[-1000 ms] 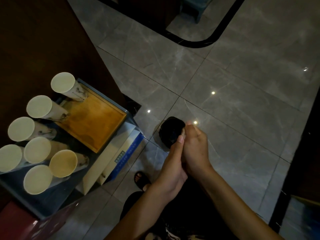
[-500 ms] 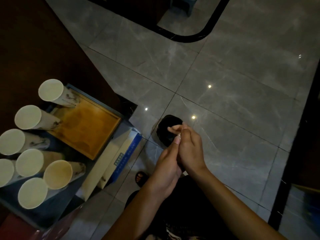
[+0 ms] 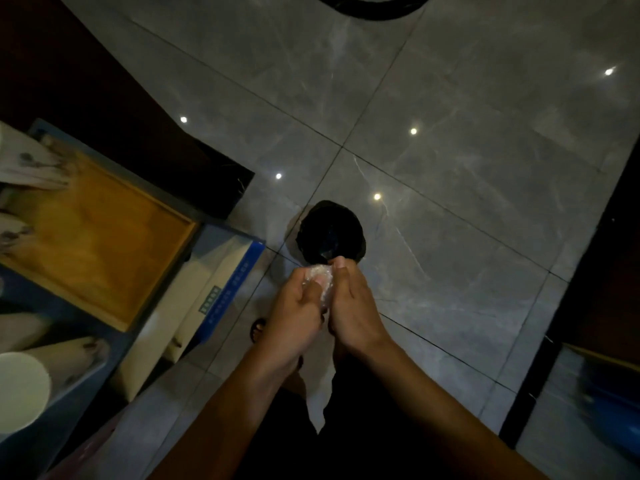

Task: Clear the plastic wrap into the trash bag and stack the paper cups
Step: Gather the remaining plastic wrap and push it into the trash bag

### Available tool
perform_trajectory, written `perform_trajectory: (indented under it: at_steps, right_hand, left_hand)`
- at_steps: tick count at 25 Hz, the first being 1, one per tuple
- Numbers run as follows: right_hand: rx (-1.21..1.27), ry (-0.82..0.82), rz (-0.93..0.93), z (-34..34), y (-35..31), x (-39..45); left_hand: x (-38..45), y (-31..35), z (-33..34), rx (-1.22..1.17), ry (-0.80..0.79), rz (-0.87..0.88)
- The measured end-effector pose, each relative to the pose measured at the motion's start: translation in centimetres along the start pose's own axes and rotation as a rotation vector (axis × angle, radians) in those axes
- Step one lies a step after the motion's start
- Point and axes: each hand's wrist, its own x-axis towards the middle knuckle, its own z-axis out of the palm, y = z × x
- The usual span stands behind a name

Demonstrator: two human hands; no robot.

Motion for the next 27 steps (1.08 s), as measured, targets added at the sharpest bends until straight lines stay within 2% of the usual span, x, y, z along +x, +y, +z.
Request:
perform_trajectory:
  at_steps: [4,6,9,14,16,20,21,24,27]
  right_hand:
    - [0.089,0.063,0.152,1.2,2.5,4.3]
    - [0.128,-0.01,0.194,1.1,3.8,6.8]
    - [0.17,-0.093,0.2,1.3,5.8,10.5]
    - [0.265,-0.034,0.183,2.1,8.4,16.4]
    - [0.183,-0.039,0.151,1.8,9.7,18.8]
    - [-0.102,-0.046,0.074,1.0,11.9,22.7]
    - [-0.11,-0.026,0.087,0.9,12.4,23.2]
    - [-0.136,0.044,0.13,1.3,14.0,23.4]
    - [-0.33,-0.116,-0.014,2.2,15.9,23.0]
  left_hand:
    - [4.8,-2.0,-0.4,0.265,0.057,0.079]
    - [7.9,-3.1,-0.4,0.225,0.046,-0.003]
    - [12.3,-4.6,0.3,0.041,0.055,-0.168]
    - [17.6,-7.1,3.0,-0.067,0.149,-0.216]
    - [20.4,-7.8,3.3,-0.071,0.156,-0.336]
    - [24.2,-9.4,3.3,-0.173,0.001,-0.522]
    - [24.9,-9.8,3.7,-0.174,0.017,-0.541]
    - [27.8,-11.0,6.3,-0.189,0.203,-0.621]
    - [30.7,-12.1,8.3,-0.357,0.254,-0.749]
